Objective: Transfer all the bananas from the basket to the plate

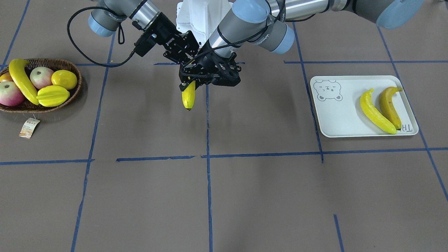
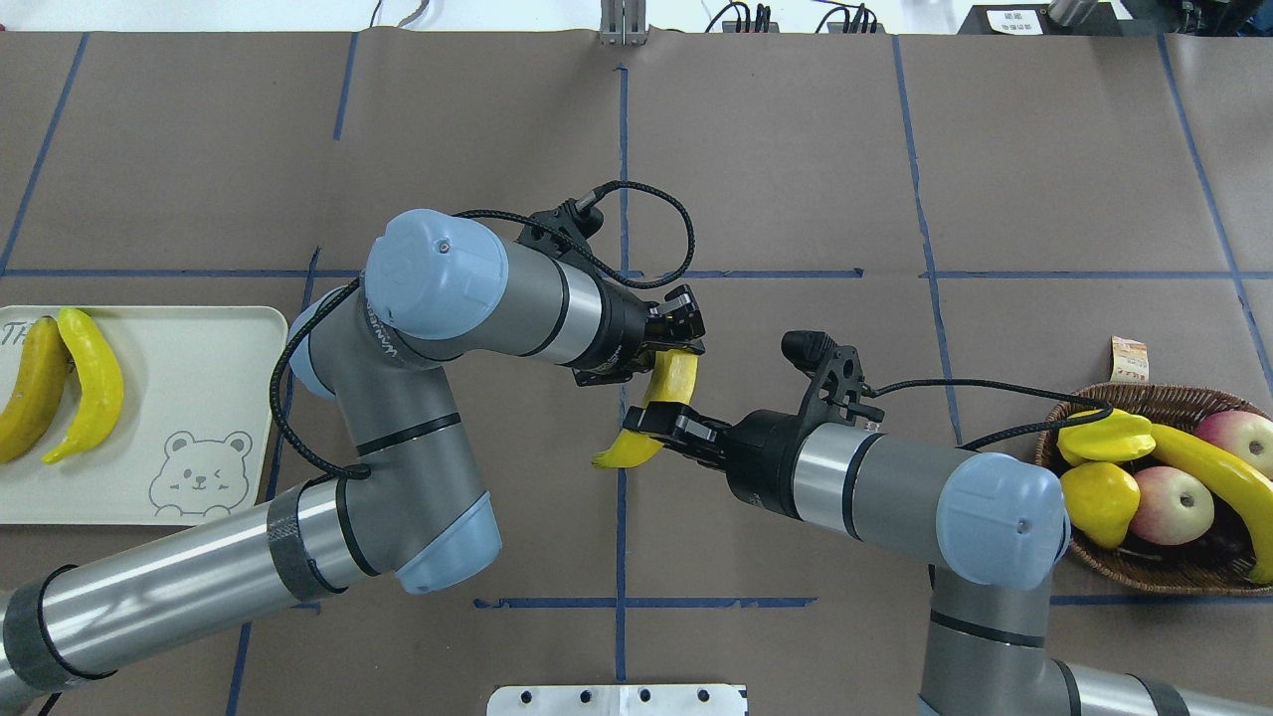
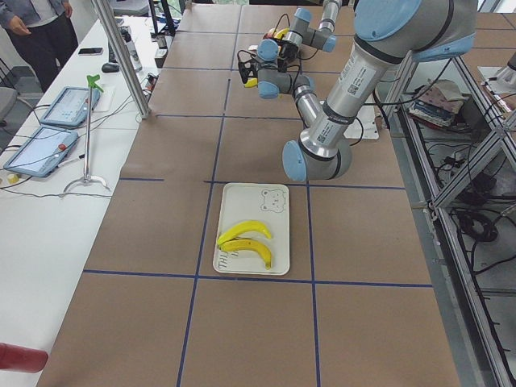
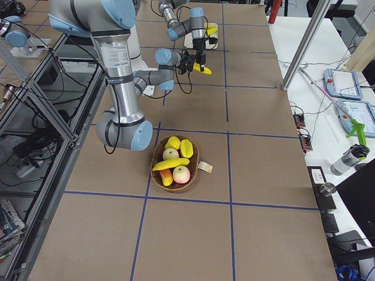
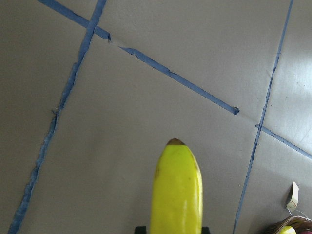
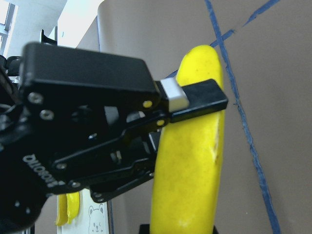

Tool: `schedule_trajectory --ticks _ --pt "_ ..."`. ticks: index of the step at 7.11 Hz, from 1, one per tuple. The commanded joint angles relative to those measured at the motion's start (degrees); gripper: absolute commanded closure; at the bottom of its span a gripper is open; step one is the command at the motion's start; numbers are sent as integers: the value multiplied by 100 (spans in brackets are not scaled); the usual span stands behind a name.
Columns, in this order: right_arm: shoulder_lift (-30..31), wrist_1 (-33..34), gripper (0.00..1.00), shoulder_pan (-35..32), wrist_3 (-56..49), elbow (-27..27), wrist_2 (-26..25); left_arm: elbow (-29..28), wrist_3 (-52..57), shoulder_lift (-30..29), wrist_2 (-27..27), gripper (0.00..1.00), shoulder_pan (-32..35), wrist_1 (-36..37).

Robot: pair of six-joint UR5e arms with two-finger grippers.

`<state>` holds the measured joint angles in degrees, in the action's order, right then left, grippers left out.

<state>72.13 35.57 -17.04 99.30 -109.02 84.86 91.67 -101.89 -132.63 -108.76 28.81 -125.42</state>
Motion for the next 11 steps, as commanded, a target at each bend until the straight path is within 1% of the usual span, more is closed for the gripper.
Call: schedule_trajectory --ticks 1,2,3,5,6,7,8,9,10,11 --pt "-6 11 12 8 2 3 4 0 12 9 -5 95 -7 0" --pt "-6 55 0 -9 2 -23 -5 9 29 18 4 98 -7 -9" --pt "3 64 0 -10 -7 -32 -5 9 38 44 -5 100 -7 -9" --pt "11 99 0 -44 -15 -32 48 70 91 70 -5 100 37 -18" --pt "46 308 0 -88 -24 -66 91 96 82 183 4 100 46 0" --pt "55 1006 0 -280 -24 -380 457 97 82 324 21 100 159 26" --pt "64 2135 0 -639 -33 -879 1183 105 73 517 39 100 360 52" --pt "73 2982 0 -999 -77 -1223 1713 132 73 823 91 100 580 70" --pt "90 3530 0 -1420 -103 -1279 2214 210 99 1113 109 100 808 174" --pt "82 4327 0 -1825 -512 -1306 2732 420 274 1273 109 100 932 776"
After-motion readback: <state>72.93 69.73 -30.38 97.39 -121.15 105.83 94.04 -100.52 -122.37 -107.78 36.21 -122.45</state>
